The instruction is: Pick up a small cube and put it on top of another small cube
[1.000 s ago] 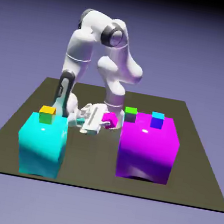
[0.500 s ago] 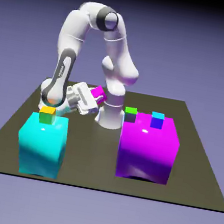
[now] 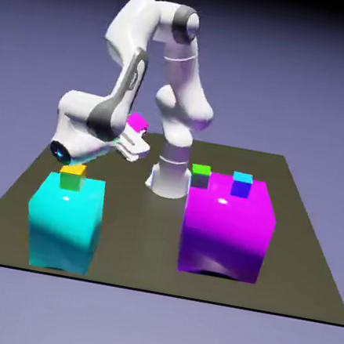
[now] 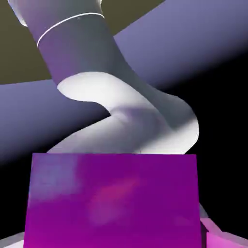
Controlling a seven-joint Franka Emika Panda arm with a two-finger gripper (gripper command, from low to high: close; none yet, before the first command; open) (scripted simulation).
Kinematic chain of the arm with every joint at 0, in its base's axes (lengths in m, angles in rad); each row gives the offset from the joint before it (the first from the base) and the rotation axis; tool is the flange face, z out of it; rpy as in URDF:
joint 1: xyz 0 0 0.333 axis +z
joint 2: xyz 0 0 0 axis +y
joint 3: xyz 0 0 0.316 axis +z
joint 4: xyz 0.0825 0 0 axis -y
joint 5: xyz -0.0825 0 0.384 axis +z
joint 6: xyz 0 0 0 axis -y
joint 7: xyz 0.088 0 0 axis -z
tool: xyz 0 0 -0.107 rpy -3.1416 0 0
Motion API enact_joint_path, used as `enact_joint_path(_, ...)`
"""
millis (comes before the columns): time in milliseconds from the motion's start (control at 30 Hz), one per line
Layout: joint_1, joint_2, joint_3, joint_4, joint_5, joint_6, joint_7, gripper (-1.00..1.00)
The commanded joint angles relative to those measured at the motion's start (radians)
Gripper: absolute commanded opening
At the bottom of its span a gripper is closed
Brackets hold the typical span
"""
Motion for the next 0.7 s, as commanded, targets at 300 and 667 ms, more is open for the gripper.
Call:
enact_joint_path(300,0.362,0.058,-0.079,0.151,0.139,0.041,-0.038,-1.00)
enact_joint_path(667,0.761,0.128,-0.189,0.292,0.320,0.100,-0.093,-1.00)
